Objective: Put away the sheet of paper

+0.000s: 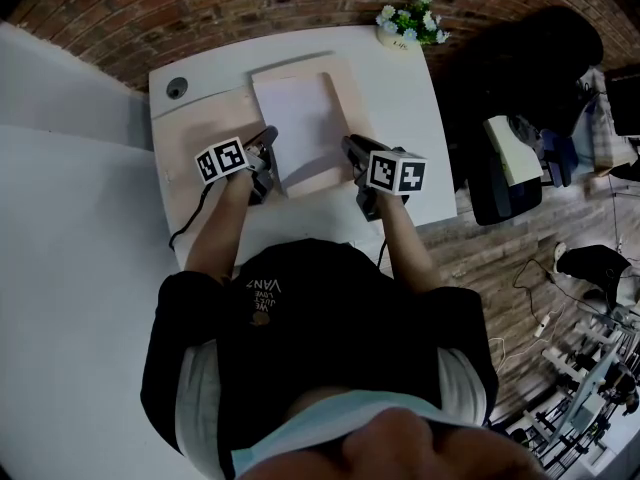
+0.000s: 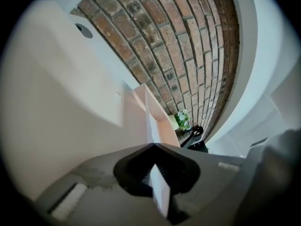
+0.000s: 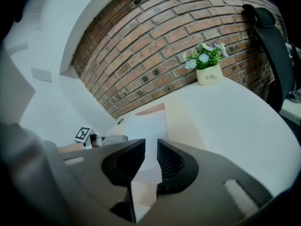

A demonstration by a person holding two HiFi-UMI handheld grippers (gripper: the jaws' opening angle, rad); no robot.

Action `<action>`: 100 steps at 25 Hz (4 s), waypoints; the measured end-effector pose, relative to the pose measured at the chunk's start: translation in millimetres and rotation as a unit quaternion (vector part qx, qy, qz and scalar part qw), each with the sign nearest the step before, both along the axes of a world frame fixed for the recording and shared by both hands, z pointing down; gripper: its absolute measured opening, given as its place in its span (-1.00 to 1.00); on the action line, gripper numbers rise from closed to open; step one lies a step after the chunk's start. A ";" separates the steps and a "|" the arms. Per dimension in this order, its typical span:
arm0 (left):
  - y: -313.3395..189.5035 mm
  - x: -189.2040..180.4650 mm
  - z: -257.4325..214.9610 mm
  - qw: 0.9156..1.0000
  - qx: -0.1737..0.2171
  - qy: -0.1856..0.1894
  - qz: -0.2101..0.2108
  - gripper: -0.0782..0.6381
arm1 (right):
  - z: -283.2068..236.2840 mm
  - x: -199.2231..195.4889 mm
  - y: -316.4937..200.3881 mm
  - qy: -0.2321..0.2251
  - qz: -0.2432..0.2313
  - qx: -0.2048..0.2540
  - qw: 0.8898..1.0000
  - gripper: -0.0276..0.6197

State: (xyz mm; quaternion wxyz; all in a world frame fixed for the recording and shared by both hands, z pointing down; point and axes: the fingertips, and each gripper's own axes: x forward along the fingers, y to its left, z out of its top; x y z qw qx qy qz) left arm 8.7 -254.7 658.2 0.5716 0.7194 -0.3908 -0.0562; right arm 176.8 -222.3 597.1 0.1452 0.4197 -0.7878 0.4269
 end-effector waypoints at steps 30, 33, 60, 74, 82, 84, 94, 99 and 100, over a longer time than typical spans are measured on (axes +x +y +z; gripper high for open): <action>-11.0 36.5 5.3 1.000 -0.018 0.019 -0.008 -0.78 | 5.0 22.0 -4.0 -0.004 0.007 -0.003 1.000 -0.68; -12.6 38.3 5.7 1.000 -0.019 0.022 -0.012 -0.78 | 5.0 22.2 -5.0 -0.005 0.007 -0.004 1.000 -0.68; -2.8 25.6 0.8 0.999 -0.010 -0.038 0.013 -0.31 | -0.1 8.8 1.0 -0.011 0.010 0.004 1.000 -0.68; 6.3 -7.8 -10.6 0.999 0.007 -0.037 0.010 -0.31 | -11.2 -15.3 12.1 -0.009 0.025 0.024 0.999 -0.68; 12.1 -19.6 -26.9 0.999 0.046 -0.024 0.014 -0.31 | -16.8 -27.3 24.2 -0.003 0.042 0.040 0.998 -0.73; 14.7 -20.7 -31.6 0.998 0.055 -0.027 0.020 -0.31 | -19.5 -28.4 27.7 -0.002 0.047 0.044 0.998 -0.76; 26.0 -34.4 -63.2 0.988 0.127 -0.070 0.055 -0.37 | -33.0 -39.8 36.1 0.011 0.068 0.080 0.994 -0.92; 32.3 -44.4 -77.2 0.981 0.161 -0.083 0.065 -0.44 | -38.2 -49.7 40.9 0.012 0.077 0.090 0.993 -0.92; 33.3 -46.8 -79.3 0.980 0.168 -0.085 0.065 -0.50 | -38.8 -51.3 41.9 0.013 0.079 0.092 0.993 -0.92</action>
